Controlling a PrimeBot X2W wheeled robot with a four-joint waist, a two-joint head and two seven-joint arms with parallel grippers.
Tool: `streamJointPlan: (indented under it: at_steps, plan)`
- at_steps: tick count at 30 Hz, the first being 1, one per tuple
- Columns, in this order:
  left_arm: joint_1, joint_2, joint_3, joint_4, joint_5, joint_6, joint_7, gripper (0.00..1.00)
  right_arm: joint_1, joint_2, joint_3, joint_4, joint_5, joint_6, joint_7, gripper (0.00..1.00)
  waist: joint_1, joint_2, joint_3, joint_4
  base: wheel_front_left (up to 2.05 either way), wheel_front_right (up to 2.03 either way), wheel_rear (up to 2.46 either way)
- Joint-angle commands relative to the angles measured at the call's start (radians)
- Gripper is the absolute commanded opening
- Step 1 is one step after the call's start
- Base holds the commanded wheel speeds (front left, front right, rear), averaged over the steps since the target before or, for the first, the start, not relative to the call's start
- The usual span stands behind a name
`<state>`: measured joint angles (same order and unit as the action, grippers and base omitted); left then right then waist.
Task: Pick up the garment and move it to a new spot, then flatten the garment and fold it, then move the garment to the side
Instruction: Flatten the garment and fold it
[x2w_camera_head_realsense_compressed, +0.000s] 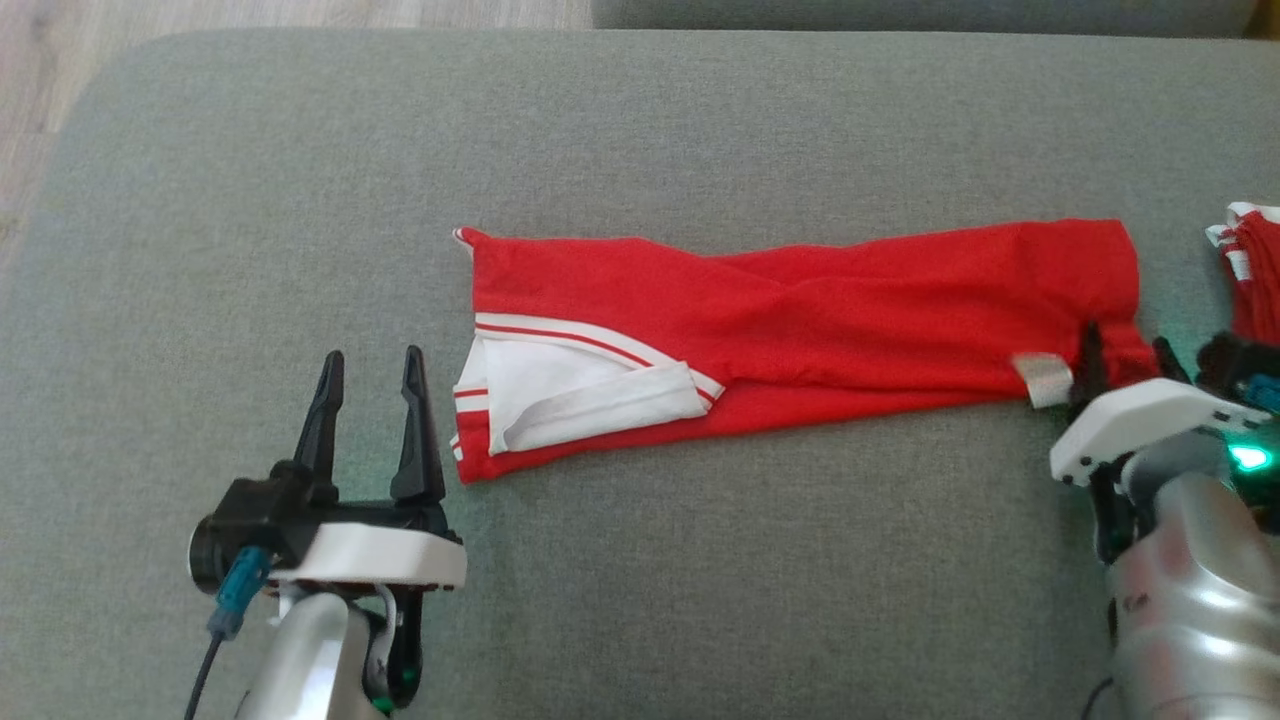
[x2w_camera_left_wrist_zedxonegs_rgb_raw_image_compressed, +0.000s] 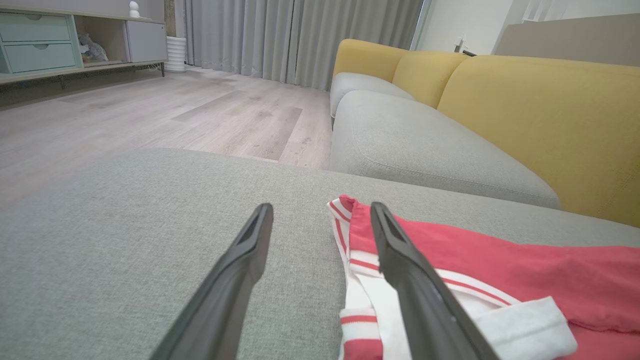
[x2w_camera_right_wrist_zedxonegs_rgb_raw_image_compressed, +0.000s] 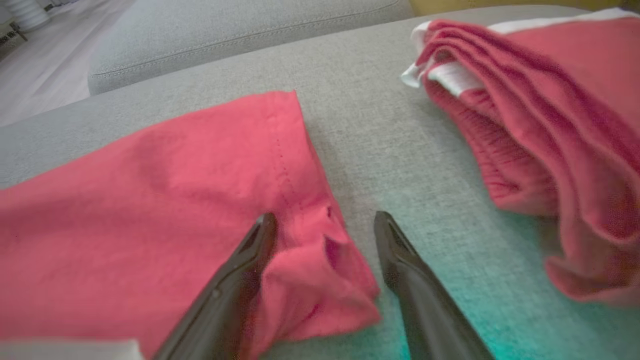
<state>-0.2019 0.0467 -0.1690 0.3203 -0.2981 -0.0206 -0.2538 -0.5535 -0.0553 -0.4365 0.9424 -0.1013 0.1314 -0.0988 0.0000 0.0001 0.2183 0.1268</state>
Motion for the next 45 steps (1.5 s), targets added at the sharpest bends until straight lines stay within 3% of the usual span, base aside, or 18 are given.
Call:
streamJointPlan:
  at_steps: [1, 3, 10, 19, 24, 30, 39, 45]
  plan:
    - [-0.031, 0.004, 0.028, -0.028, 0.005, 0.002, -0.008, 1.0, -0.02, 0.005, 0.033, 0.009, -0.009, -0.001, -0.004, 1.0, 0.0, -0.0001, -0.001, -0.002, 0.0, 0.0, 0.0]
    - [-0.031, 0.004, 0.029, -0.027, 0.007, 0.003, -0.008, 1.0, -0.031, 0.005, 0.041, 0.04, -0.014, -0.001, -0.01, 0.0, 0.0, -0.0001, -0.004, -0.006, 0.0, 0.0, 0.0]
    - [-0.026, 0.004, 0.038, -0.031, 0.01, 0.007, -0.008, 1.0, -0.04, 0.001, 0.001, 0.027, -0.075, -0.001, -0.05, 0.0, 0.0, -0.0001, -0.027, -0.035, 0.0, 0.0, 0.0]
    - [-0.007, 0.004, 0.029, -0.031, -0.004, 0.009, -0.008, 1.0, -0.018, -0.04, -0.162, -0.166, -0.16, -0.001, -0.038, 0.0, 0.0, -0.0001, -0.073, -0.059, 0.0, 0.0, 0.0]
    - [0.003, 0.004, 0.03, -0.027, -0.001, 0.009, -0.008, 1.0, -0.01, -0.01, -0.148, -0.264, -0.131, -0.001, -0.012, 0.0, 0.0, -0.0001, -0.098, -0.064, 0.0, 0.0, 0.0]
    - [0.015, 0.004, 0.027, -0.021, -0.016, 0.01, -0.008, 1.0, 0.008, 0.004, -0.032, -0.329, -0.038, -0.001, 0.014, 0.0, 0.0, -0.0001, -0.13, -0.052, 0.0, 0.0, 0.0]
    - [0.031, 0.004, -0.005, -0.019, -0.021, 0.019, -0.008, 1.0, 0.076, 0.005, 0.361, -0.386, 0.294, -0.001, 0.047, 0.0, 0.0, -0.0001, -0.197, 0.013, 0.0, 0.0, 0.0]
    - [0.04, 0.004, 0.003, -0.016, -0.005, 0.013, -0.008, 1.0, 0.078, 0.005, 0.627, -0.408, 0.441, -0.001, 0.051, 0.0, 0.0, -0.0001, -0.208, 0.038, 0.0, 0.0, 0.0]
